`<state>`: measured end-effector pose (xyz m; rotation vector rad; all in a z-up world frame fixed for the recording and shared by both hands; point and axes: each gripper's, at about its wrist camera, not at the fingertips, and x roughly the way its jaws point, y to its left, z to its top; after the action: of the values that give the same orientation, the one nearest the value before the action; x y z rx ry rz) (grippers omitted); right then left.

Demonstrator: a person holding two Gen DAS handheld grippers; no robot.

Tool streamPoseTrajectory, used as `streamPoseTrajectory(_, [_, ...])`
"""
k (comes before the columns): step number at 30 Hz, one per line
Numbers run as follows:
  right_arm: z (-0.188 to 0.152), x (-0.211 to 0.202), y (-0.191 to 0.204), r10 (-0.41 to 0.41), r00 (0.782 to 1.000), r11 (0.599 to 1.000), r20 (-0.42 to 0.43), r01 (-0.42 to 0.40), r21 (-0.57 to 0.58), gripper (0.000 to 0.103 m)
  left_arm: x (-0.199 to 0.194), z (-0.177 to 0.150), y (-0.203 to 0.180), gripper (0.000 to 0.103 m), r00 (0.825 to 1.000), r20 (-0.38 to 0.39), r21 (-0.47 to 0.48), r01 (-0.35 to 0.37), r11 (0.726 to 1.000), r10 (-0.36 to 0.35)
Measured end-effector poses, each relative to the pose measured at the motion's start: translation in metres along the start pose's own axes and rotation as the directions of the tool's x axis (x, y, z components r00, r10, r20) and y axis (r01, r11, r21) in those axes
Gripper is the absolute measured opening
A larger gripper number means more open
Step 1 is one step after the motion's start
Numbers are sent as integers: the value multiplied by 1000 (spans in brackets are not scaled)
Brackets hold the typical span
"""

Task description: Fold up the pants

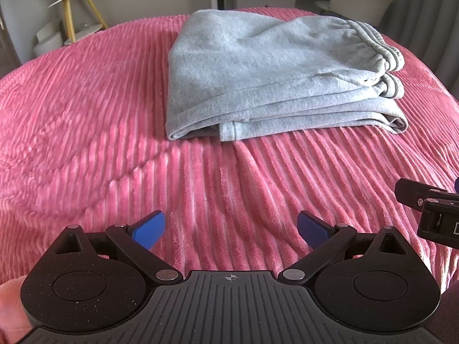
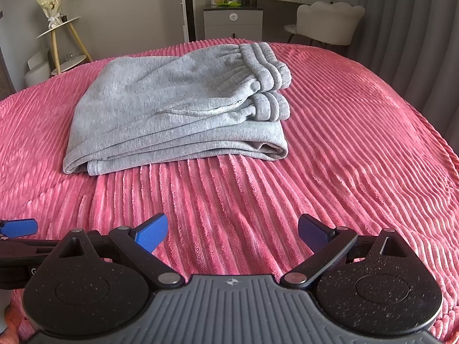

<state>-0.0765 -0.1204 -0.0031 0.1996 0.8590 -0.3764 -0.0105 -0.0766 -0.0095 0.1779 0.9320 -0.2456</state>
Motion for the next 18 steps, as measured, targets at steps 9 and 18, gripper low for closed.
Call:
streamPoseTrajectory(9, [0, 0, 1, 0, 1000, 1000, -1, 0, 0, 97, 1, 0, 1, 101, 1000, -3, -2, -3, 1000, 3])
streamPoseTrajectory(18, [0, 0, 1, 0, 1000, 1000, -1, 0, -1, 97, 1, 0, 2, 101, 1000, -4, -2, -6, 1000, 6])
